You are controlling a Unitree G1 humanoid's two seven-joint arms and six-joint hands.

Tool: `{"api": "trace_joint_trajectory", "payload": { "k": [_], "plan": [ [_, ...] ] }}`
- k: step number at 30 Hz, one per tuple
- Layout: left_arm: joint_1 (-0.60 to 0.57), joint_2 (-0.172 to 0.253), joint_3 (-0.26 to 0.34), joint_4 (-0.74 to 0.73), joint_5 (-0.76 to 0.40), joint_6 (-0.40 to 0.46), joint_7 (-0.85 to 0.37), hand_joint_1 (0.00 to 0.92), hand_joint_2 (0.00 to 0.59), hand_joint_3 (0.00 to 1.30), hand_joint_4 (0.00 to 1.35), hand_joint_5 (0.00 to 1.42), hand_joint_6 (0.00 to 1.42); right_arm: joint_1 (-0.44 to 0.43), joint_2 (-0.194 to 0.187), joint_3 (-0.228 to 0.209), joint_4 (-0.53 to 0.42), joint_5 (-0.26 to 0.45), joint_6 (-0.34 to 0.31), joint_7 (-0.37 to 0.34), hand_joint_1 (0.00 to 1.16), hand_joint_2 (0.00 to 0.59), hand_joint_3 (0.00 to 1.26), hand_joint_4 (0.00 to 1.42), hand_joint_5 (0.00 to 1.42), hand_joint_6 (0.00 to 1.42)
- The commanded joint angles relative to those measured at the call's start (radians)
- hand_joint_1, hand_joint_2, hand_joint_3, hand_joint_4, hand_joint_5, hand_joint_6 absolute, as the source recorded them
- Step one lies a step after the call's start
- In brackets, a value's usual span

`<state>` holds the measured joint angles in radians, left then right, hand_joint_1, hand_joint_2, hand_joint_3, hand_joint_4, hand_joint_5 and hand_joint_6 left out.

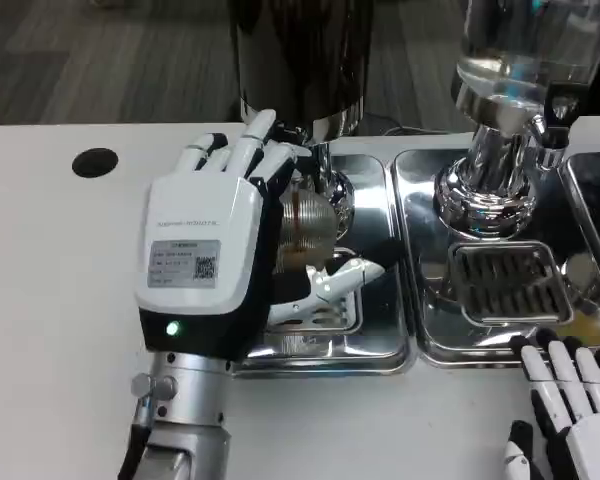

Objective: Grasp the cup under the faucet to collect the drink, then remove the cup.

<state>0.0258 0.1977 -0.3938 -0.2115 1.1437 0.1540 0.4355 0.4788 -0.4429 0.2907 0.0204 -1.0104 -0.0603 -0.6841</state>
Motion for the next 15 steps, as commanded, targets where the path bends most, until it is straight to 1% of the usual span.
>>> {"api": "trace_joint_trajectory", "payload": {
  "k": [1,15],
  "plan": [
    [0.018,0.003,0.009,0.022,-0.008,0.014,-0.017,0.000,0.067,0.53,0.17,0.47,0.27,-0.002,0.001,-0.001,0.002,0.007,-0.005,-0.006,0.00,0.564,0.05,0.00,0.00,0.00],
    [0.010,0.005,0.014,0.033,-0.013,0.011,-0.018,0.000,0.066,0.53,0.16,0.47,0.27,-0.014,0.005,0.003,0.011,0.007,-0.002,-0.001,0.00,0.564,0.05,0.00,0.00,0.00]
  ]
}}
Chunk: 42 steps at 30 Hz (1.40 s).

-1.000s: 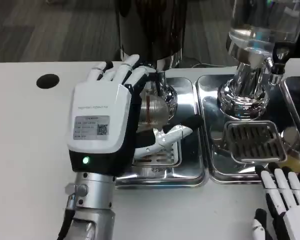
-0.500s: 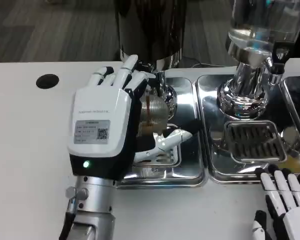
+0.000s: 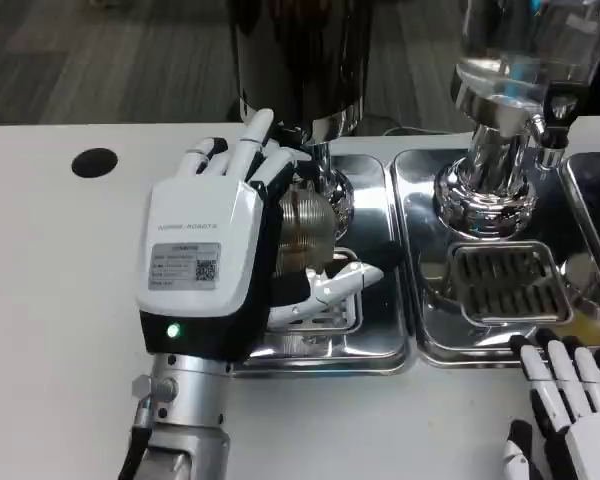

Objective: Grasp the cup under the faucet to collect the drink, then remove the cup.

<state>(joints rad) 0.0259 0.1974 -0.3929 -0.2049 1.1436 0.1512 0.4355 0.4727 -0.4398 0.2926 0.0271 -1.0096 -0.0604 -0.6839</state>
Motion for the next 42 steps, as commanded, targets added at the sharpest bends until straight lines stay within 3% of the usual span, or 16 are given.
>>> {"api": "trace_joint_trajectory", "payload": {
  "k": [1,35,42],
  "plan": [
    [0.009,0.005,0.013,0.028,-0.013,0.013,-0.018,0.000,0.066,0.53,0.16,0.47,0.27,-0.009,0.003,0.002,0.005,0.007,-0.002,-0.001,0.00,0.564,0.05,0.00,0.00,0.00],
    [0.039,0.002,0.006,0.012,0.001,0.010,-0.016,0.000,0.066,0.53,0.16,0.45,0.27,0.009,0.003,0.006,0.007,0.022,-0.010,-0.015,0.00,0.564,0.09,0.00,0.00,0.00],
    [0.068,0.006,0.023,-0.044,0.000,-0.016,0.049,0.000,0.065,0.44,0.12,0.38,0.26,0.009,0.002,0.005,0.008,0.023,-0.013,-0.017,0.00,0.564,0.09,0.00,0.00,0.00]
  ]
}}
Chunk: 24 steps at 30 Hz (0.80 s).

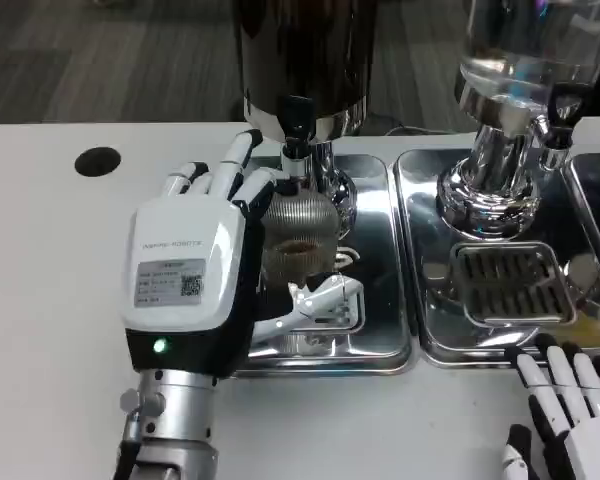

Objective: Grasp the cup under the faucet to collect the drink, then remove the cup.

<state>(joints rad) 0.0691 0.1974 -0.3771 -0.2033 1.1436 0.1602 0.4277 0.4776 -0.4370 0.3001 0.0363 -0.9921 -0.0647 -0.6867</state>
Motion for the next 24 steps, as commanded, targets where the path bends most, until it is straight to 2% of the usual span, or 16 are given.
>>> {"api": "trace_joint_trajectory", "payload": {
  "k": [1,5,15,20,24],
  "plan": [
    [0.029,0.007,0.010,-0.053,0.000,-0.028,0.062,0.000,0.065,0.43,0.11,0.37,0.26,0.005,-0.001,-0.003,-0.001,0.006,-0.009,-0.014,0.00,0.564,0.09,0.00,0.00,0.00],
    [0.068,0.015,0.040,-0.096,-0.023,-0.044,0.078,0.000,0.058,0.38,0.08,0.33,0.25,0.005,-0.001,-0.002,-0.001,0.004,-0.012,-0.016,0.00,0.562,0.09,0.00,0.00,0.00],
    [0.263,0.066,0.158,-0.195,-0.095,-0.113,0.097,0.000,0.042,0.29,0.02,0.26,0.22,-0.007,-0.014,-0.025,-0.033,0.031,-0.033,0.007,0.00,0.508,0.08,0.00,0.00,0.00],
    [0.389,0.102,0.176,-0.167,-0.081,-0.148,0.129,0.000,0.040,0.24,0.00,0.22,0.19,-0.020,-0.028,-0.042,-0.087,0.036,-0.033,0.040,0.01,0.489,0.08,0.00,0.00,0.00],
    [0.449,0.117,0.162,-0.072,-0.073,-0.177,0.196,0.000,0.040,0.24,0.00,0.22,0.19,-0.045,-0.033,-0.056,-0.137,0.053,-0.040,0.099,0.04,0.439,0.08,0.00,0.00,0.00]
  ]
}}
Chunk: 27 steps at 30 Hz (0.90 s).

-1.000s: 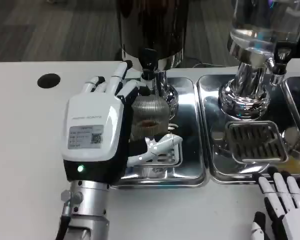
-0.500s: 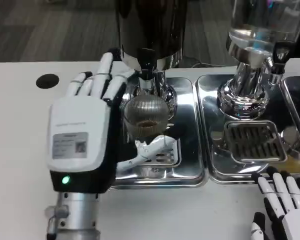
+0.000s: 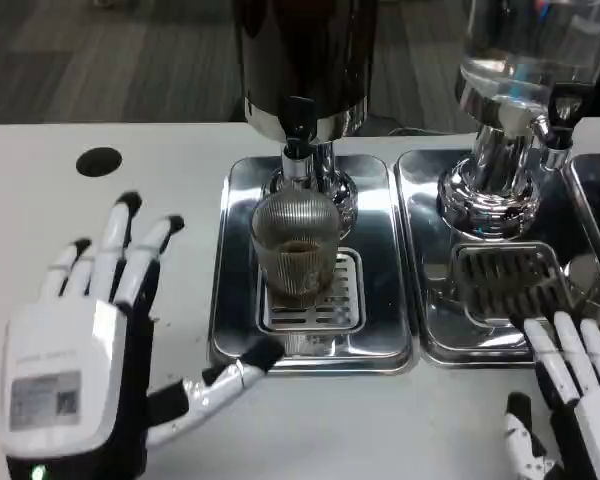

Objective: Grasp the cup under the faucet to collect the drink, then remove the cup.

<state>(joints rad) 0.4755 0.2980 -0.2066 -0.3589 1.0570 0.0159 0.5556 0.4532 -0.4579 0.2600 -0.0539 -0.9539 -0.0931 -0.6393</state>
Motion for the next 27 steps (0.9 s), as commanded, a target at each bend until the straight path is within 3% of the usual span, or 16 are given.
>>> {"api": "trace_joint_trajectory", "payload": {
  "k": [1,4,10,14,21,25,27],
  "plan": [
    [0.051,0.021,-0.016,0.126,0.016,-0.038,0.089,0.000,0.040,0.24,0.00,0.22,0.19,-0.037,-0.009,-0.017,-0.062,0.039,-0.022,0.084,0.04,0.418,0.07,0.00,0.00,0.00],
    [0.055,0.025,-0.026,0.211,0.018,-0.038,0.114,0.000,0.026,0.23,0.00,0.19,0.15,-0.072,-0.001,-0.020,-0.091,0.099,-0.036,0.171,0.09,0.375,0.00,0.00,0.00,0.00],
    [0.040,0.027,-0.030,0.303,-0.005,-0.041,0.134,0.000,0.030,0.23,0.00,0.18,0.15,-0.151,0.030,-0.031,-0.118,0.244,-0.056,0.346,0.29,0.296,0.00,0.00,0.00,0.01],
    [0.034,0.028,-0.033,0.312,-0.003,-0.034,0.136,0.000,0.031,0.23,0.00,0.18,0.14,-0.223,0.066,-0.051,-0.134,0.380,-0.041,0.468,0.38,0.259,0.00,0.00,0.00,0.02],
    [0.031,0.031,-0.022,0.283,-0.011,0.001,0.114,0.000,0.046,0.29,0.00,0.18,0.13,-0.373,0.130,-0.047,-0.122,0.451,0.052,0.619,0.27,0.170,0.00,0.00,0.00,0.00],
    [0.036,0.036,-0.022,0.277,-0.015,0.009,0.113,0.000,0.047,0.30,0.00,0.18,0.13,-0.445,0.161,-0.030,-0.070,0.442,0.098,0.658,0.27,0.167,0.00,0.00,0.00,0.00],
    [0.039,0.037,-0.019,0.278,-0.021,0.010,0.115,0.000,0.048,0.31,0.00,0.18,0.13,-0.488,0.191,-0.026,-0.013,0.479,0.109,0.681,0.27,0.166,0.00,0.00,0.00,0.00]
  ]
}}
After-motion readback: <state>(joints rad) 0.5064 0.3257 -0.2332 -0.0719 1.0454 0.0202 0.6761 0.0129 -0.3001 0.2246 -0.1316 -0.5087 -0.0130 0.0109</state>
